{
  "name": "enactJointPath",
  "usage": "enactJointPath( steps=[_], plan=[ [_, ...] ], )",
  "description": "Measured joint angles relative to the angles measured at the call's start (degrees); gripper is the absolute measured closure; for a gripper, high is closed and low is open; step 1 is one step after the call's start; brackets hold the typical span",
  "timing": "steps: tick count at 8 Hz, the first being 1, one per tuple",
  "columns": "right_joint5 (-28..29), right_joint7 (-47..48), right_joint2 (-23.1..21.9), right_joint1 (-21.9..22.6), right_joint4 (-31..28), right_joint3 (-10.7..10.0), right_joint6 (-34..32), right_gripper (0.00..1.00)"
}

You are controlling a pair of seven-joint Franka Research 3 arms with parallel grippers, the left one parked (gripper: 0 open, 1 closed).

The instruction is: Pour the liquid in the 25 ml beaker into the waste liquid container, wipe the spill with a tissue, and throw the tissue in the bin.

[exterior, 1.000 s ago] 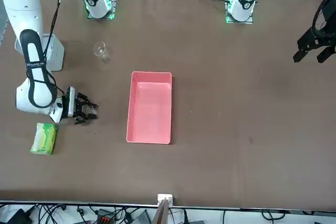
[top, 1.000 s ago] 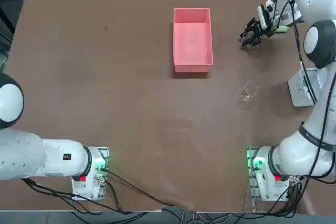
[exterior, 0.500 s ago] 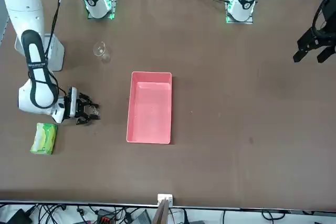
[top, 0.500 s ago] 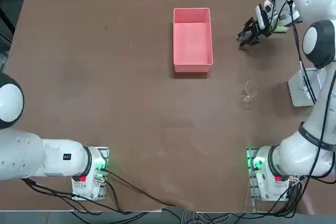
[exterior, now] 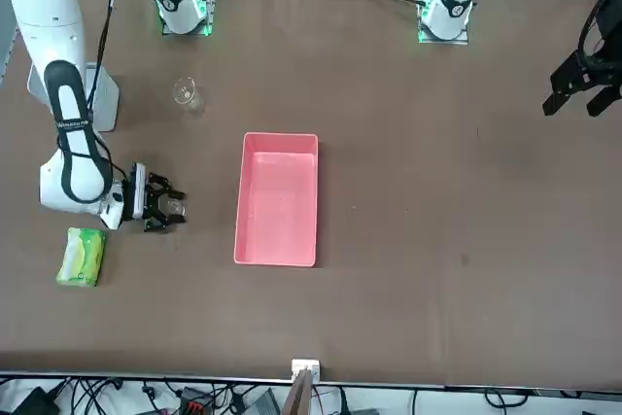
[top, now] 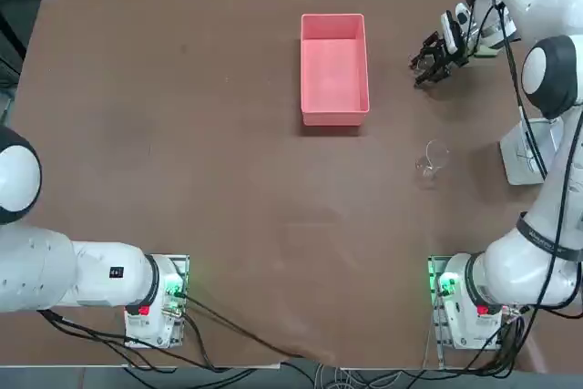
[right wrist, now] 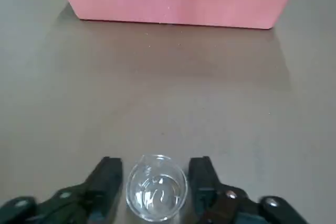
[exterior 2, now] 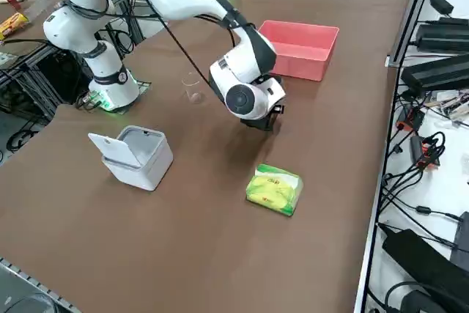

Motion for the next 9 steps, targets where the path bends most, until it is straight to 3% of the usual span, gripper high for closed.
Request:
enactJointPath(
  steps=[3, 7, 9],
  plan=[
    [0.2, 0.0, 0.1, 0.1, 0.2, 0.0, 0.1, 0.0],
    [0.2, 0.0, -0.1, 0.0, 1.5, -0.5, 0.2, 0.0],
    [-1.7, 0.0, -2.2, -0.1, 2.7, -3.0, 0.2, 0.0]
  ],
)
